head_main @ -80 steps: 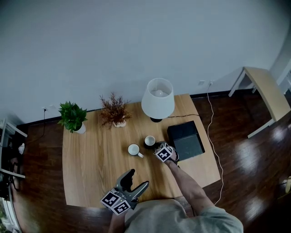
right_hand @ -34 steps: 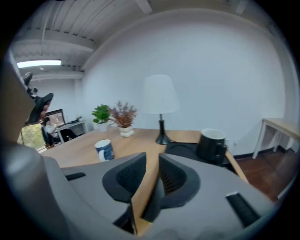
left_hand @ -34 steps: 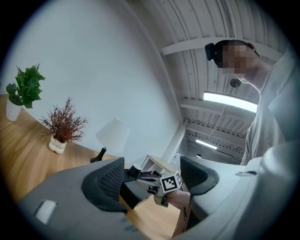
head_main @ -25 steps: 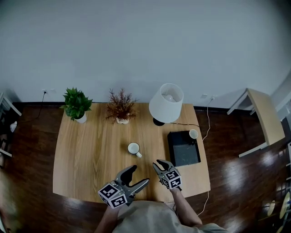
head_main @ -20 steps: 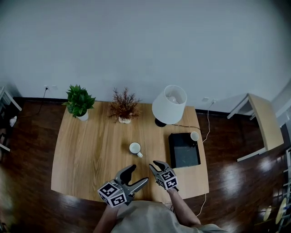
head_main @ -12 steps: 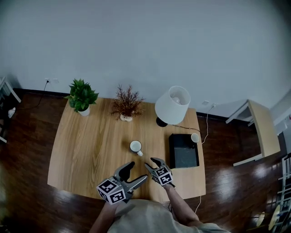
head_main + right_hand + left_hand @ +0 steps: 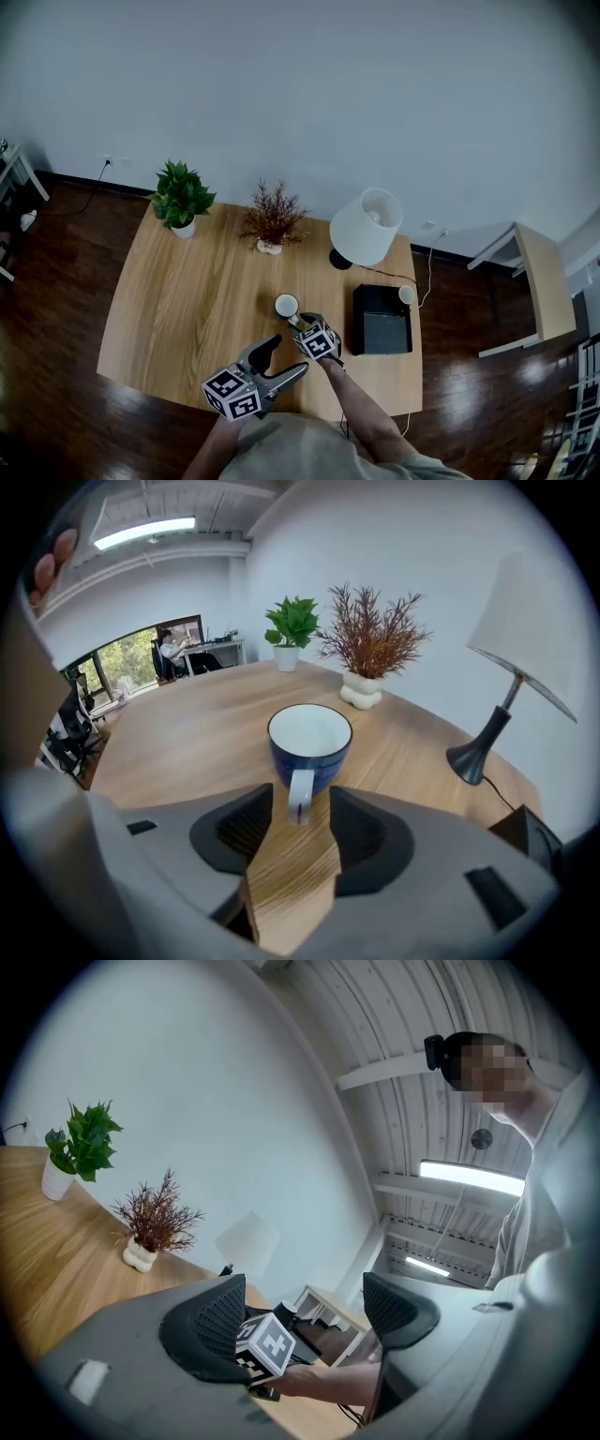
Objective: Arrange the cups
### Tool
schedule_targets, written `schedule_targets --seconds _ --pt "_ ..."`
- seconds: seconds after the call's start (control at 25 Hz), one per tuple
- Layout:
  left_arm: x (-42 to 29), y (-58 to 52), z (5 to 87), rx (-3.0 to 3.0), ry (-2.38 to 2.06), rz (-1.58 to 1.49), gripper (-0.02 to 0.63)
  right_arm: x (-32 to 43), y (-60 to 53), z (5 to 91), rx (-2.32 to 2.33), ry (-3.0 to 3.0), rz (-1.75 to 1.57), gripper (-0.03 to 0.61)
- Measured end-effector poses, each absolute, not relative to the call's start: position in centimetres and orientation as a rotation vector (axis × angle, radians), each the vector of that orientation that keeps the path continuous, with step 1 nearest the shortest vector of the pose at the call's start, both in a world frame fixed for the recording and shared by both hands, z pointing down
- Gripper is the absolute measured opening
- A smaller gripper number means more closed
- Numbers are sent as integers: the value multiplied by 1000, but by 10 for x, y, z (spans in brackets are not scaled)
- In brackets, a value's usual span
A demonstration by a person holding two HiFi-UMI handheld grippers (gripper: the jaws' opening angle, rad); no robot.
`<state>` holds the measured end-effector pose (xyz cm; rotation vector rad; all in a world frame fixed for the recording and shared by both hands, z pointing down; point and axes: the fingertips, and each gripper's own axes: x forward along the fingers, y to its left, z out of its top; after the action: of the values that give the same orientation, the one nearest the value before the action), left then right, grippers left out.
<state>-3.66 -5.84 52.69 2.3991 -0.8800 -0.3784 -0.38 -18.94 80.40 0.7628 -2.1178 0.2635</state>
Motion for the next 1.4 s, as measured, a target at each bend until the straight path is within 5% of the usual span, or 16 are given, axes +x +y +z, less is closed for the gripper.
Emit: schedule_targets --seconds 0.16,0.4,0.84,1.16,1.4 --pt "-44 -59 528 2390 -899 -386 379 -10 -196 815 723 -2057 278 201" --pt "-44 -60 527 2387 -892 -389 379 -13 -194 818 699 -2012 370 71" --pt "-36 -58 534 2386 -850 -348 379 28 -177 790 869 -2213 612 74" --pt "-13 -55 534 2411 -785 -299 379 167 -230 699 1296 -2204 498 74" --pt "-10 -53 535 2414 -784 -287 379 285 -254 720 1460 -1886 555 75"
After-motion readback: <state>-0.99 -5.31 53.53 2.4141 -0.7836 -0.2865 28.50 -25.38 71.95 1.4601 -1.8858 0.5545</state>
